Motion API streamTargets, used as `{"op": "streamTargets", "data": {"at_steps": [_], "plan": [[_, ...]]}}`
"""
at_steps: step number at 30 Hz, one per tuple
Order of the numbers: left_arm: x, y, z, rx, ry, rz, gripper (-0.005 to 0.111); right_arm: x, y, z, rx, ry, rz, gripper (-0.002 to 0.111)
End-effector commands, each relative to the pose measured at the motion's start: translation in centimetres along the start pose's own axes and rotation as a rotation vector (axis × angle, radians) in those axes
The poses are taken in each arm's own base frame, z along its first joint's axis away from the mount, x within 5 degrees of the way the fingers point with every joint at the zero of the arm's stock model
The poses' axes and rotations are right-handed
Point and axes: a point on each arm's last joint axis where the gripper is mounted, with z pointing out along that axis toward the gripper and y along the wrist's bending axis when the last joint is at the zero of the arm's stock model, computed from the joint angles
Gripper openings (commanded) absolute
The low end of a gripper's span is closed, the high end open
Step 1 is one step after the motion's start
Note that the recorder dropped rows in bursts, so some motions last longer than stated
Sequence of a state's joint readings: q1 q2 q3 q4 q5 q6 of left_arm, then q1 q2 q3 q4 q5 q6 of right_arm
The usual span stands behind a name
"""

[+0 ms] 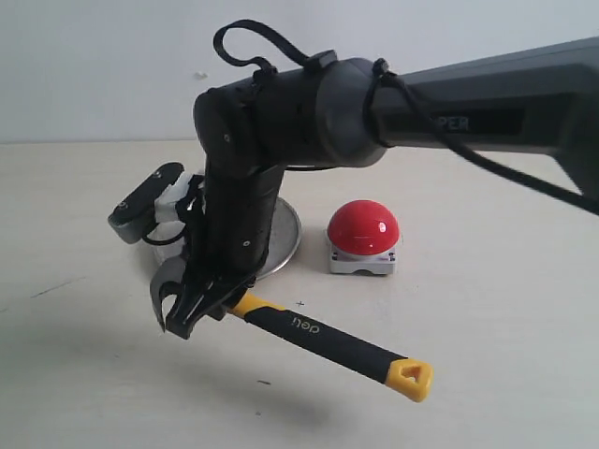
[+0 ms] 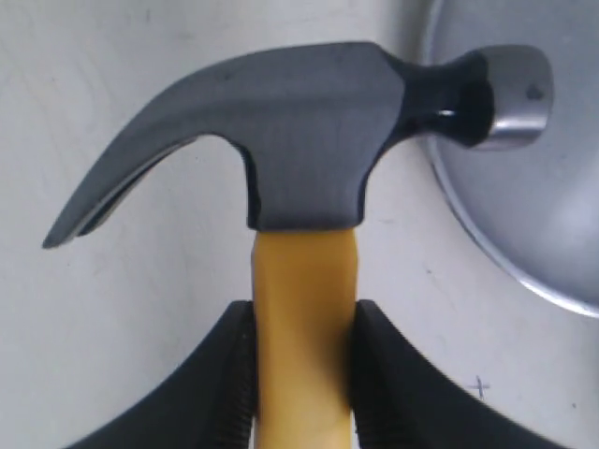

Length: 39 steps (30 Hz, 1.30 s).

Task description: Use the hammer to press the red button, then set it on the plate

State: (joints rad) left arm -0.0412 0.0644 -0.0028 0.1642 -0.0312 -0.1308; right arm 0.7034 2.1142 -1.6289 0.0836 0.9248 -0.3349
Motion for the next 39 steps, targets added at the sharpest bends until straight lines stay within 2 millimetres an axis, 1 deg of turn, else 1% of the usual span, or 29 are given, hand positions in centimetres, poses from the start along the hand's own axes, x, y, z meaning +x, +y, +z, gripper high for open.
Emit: {"op": "streamTargets", "data": {"at_steps": [1, 5, 9, 14, 17, 20, 25, 29, 31, 32, 33, 34, 36, 37, 39], "plan": [[0.0, 0.0, 0.0, 0.001, -0.013, 0.000, 0.000, 0.4, -0.2, -3.2, 0.047, -0.080, 0.111, 0.000], [0.0, 0.0, 0.0, 0.001, -0.013, 0.000, 0.000, 1.9, -0.2, -5.2, 0.028, -0.144, 0.167, 0.000], [0.0, 0.0, 0.0, 0.001, -0.013, 0.000, 0.000, 4.5, -0.8, -7.1, 0.045, -0.241, 0.234, 0.000], [0.0, 0.0, 0.0, 0.001, -0.013, 0.000, 0.000, 7.7, -1.1, -8.0, 0.044, -0.307, 0.353, 0.000], [0.0, 0.0, 0.0, 0.001, -0.013, 0.000, 0.000, 8.8, -0.8, -8.6, 0.047, -0.348, 0.422, 0.000], [0.0, 0.0, 0.0, 0.001, -0.013, 0.000, 0.000, 9.2, -0.5, -9.6, 0.040, -0.388, 0.495, 0.000], [0.0, 0.0, 0.0, 0.001, -0.013, 0.000, 0.000, 9.1, -0.1, -11.6, 0.002, -0.478, 0.557, 0.000], [0.0, 0.0, 0.0, 0.001, -0.013, 0.000, 0.000, 8.9, 0.1, -11.9, -0.031, -0.503, 0.607, 0.000], [-0.1, 0.0, 0.0, 0.002, -0.022, 0.001, 0.000, 9.0, 0.0, -11.6, -0.032, -0.527, 0.649, 0.000], [-0.2, 0.0, 0.0, 0.004, -0.035, -0.028, 0.000, 9.0, -0.1, -11.4, -0.030, -0.546, 0.679, 0.000], [-0.4, 0.0, -0.1, 0.007, -0.051, -0.109, 0.000, 9.1, -0.2, -11.2, -0.027, -0.559, 0.698, 0.000], [-0.6, 0.0, -0.1, 0.013, -0.069, -0.236, 0.000, 9.1, -0.3, -11.0, -0.022, -0.579, 0.717, 0.000], [-0.8, -0.1, -0.1, 0.027, -0.090, -0.429, 0.000, 8.9, -0.6, -10.6, -0.011, -0.615, 0.736, 0.000], [-0.8, -0.1, -0.1, 0.027, -0.090, -0.434, 0.000, 8.8, -0.6, -10.5, -0.012, -0.622, 0.746, 0.000], [-1.3, -0.1, -0.1, 0.044, -0.143, -0.437, 0.000, 8.7, -0.7, -10.3, -0.014, -0.625, 0.762, 0.000]]}}
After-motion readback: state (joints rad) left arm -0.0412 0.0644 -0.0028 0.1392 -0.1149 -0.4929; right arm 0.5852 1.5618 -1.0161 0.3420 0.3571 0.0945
